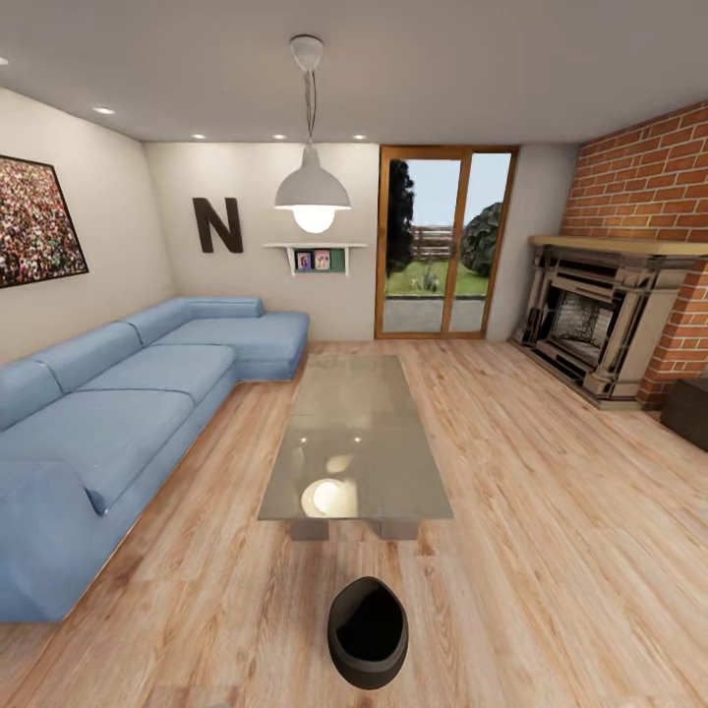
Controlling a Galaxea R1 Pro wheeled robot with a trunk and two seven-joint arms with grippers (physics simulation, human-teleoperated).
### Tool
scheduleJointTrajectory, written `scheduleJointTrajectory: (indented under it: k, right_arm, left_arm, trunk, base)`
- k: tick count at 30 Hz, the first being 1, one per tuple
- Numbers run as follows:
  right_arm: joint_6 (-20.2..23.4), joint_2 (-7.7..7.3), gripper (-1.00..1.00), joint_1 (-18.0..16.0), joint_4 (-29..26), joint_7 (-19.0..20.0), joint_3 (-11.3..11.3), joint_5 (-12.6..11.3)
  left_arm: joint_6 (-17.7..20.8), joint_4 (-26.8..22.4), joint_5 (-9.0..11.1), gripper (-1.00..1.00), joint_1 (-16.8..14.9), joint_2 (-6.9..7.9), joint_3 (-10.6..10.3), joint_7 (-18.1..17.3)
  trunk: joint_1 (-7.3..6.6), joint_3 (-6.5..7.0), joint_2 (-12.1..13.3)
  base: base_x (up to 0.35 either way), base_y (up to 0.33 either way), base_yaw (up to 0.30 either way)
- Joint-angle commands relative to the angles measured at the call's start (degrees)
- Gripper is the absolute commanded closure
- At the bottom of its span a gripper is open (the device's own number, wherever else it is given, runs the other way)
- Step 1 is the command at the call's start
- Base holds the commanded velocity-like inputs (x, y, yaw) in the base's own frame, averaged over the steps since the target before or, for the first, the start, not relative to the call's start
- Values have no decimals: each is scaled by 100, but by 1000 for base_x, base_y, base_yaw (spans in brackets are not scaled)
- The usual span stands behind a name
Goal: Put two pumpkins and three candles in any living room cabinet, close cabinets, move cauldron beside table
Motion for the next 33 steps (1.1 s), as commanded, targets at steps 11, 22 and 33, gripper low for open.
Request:
scheduleJointTrajectory:
  k: [11,22,33]
  right_arm:
    - [-19,-8,-100,115,17,-4,49,-54]
    - [-19,-27,-100,228,13,-3,49,-54]
    - [-19,-36,-100,237,12,-1,49,-54]
  left_arm:
    - [-36,20,45,-100,27,7,-48,-15]
    - [-36,19,45,-100,28,14,-48,-16]
    - [-5,25,25,-100,48,23,-55,-108]
  trunk:
    - [-242,191,437]
    - [-483,388,878]
    - [-725,586,1320]
  base:
    - [0,0,0]
    - [0,0,0]
    - [0,0,0]
